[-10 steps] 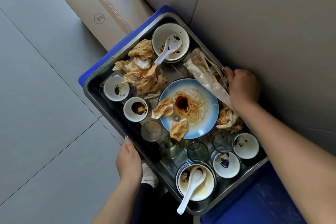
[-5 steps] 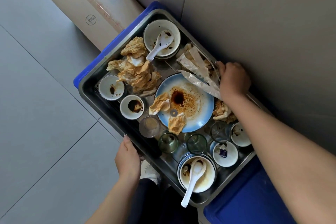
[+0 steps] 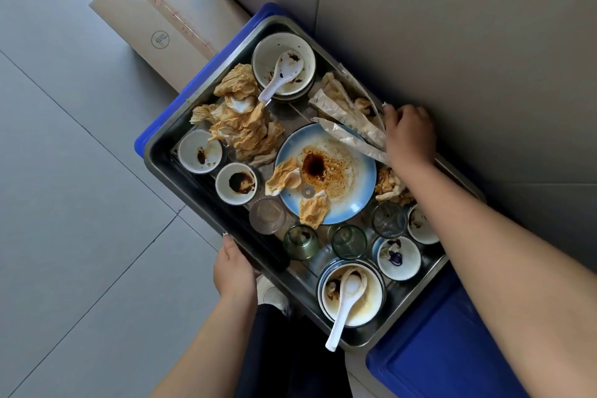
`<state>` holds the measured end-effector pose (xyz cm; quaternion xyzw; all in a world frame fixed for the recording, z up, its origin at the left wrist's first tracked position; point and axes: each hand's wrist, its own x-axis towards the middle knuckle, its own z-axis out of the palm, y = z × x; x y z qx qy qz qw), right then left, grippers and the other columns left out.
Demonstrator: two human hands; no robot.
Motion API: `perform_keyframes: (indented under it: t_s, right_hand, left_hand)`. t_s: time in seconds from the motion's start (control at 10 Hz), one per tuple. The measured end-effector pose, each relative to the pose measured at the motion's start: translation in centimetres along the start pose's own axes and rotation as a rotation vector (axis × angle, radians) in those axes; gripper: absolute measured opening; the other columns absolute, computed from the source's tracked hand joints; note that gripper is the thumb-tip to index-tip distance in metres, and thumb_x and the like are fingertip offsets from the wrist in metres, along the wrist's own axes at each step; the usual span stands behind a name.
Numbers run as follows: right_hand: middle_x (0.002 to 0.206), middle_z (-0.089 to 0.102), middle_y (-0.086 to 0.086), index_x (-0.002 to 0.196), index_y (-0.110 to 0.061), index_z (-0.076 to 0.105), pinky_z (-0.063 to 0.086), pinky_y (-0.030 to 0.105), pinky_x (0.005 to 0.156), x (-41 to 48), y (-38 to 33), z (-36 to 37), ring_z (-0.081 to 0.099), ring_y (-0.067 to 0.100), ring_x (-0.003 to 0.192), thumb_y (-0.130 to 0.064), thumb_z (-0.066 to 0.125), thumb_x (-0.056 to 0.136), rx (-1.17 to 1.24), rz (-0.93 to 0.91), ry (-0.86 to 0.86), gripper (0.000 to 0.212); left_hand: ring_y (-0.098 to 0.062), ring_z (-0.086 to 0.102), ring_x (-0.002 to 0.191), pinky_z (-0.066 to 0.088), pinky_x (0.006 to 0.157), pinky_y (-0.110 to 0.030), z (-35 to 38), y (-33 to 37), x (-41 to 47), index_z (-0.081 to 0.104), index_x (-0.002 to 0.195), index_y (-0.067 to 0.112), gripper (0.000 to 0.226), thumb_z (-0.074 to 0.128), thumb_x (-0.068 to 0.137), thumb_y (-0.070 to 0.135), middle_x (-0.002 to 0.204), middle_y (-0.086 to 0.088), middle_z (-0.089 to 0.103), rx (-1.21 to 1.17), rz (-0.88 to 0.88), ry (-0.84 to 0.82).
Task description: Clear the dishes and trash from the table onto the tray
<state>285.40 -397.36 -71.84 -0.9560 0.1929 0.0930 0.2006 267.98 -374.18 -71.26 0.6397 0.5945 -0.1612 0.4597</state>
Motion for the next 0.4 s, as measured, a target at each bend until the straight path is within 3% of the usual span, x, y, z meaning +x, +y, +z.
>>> perform_keyframes:
  t_s: [0.1, 0.2, 0.3, 0.4]
  right_hand:
    - [0.123, 0.054, 0.018, 0.119, 0.001, 0.055, 0.036, 0.032, 0.082, -0.5, 0.2, -0.9, 0.049, 0.031, 0.113, -0.037, 0.036, 0.102, 0.051, 0.006, -0.024, 0.046]
    - [0.128, 0.051, 0.018, 0.125, 0.001, 0.052, 0.038, 0.035, 0.088, -1.3, 0.1, -1.7, 0.047, 0.031, 0.117, -0.036, 0.039, 0.101, 0.091, -0.009, -0.033, 0.046]
    - [0.134, 0.048, 0.015, 0.132, -0.001, 0.047, 0.037, 0.032, 0.090, -2.8, -0.5, -3.2, 0.046, 0.028, 0.121, -0.036, 0.041, 0.100, 0.166, -0.005, -0.055, 0.047]
    - [0.138, 0.045, 0.014, 0.137, -0.004, 0.043, 0.036, 0.035, 0.098, -4.5, -1.0, -5.5, 0.043, 0.027, 0.126, -0.035, 0.044, 0.100, 0.214, -0.001, -0.086, 0.048]
  left_hand:
    - [-0.036, 0.063, 0.088, 0.050, 0.093, -0.051, 0.0, 0.0, -0.3, 0.059, 0.086, 0.013, 0.056, 0.018, 0.102, 0.047, 0.094, -0.019, 0.065, 0.006, -0.025, 0.019]
    - [-0.044, 0.058, 0.104, 0.047, 0.091, -0.044, -0.5, 0.1, -0.3, 0.057, 0.101, 0.001, 0.064, 0.015, 0.101, 0.050, 0.101, -0.020, 0.063, 0.037, -0.030, 0.068]
    - [-0.031, 0.050, 0.100, 0.036, 0.085, -0.037, -1.8, 1.5, -1.9, 0.049, 0.105, 0.002, 0.049, 0.018, 0.104, 0.040, 0.116, -0.014, 0.054, 0.118, 0.043, 0.108]
    - [-0.029, 0.044, 0.104, 0.033, 0.090, -0.039, -3.5, 3.4, -4.3, 0.050, 0.120, 0.001, 0.047, 0.021, 0.105, 0.034, 0.129, -0.017, 0.046, 0.153, 0.082, 0.111]
